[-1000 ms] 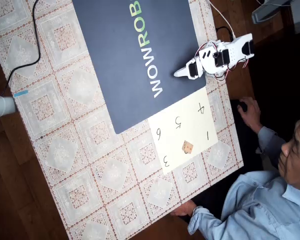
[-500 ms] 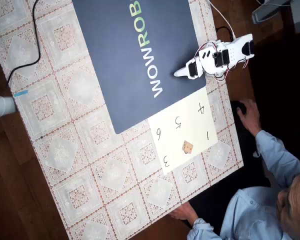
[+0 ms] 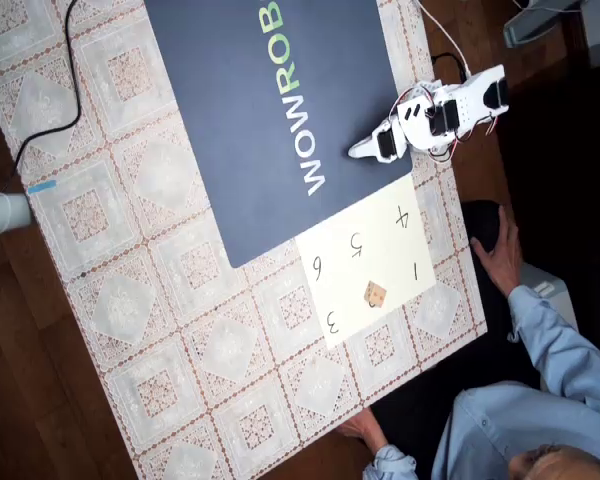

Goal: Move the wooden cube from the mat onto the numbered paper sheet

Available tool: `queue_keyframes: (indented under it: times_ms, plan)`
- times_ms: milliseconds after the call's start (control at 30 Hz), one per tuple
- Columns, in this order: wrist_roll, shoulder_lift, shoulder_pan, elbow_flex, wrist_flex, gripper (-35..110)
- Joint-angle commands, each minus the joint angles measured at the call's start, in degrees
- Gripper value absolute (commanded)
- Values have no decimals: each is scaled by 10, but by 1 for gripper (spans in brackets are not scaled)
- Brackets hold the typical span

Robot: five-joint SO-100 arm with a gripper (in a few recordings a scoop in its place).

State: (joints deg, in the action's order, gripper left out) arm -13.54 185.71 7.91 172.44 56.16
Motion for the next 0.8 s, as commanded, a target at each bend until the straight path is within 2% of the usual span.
queue_keyframes:
  times_ms: [0, 767]
  plan:
    - [-7, 8, 4, -4, 4, 0]
    - [-7, 8, 4, -4, 4, 0]
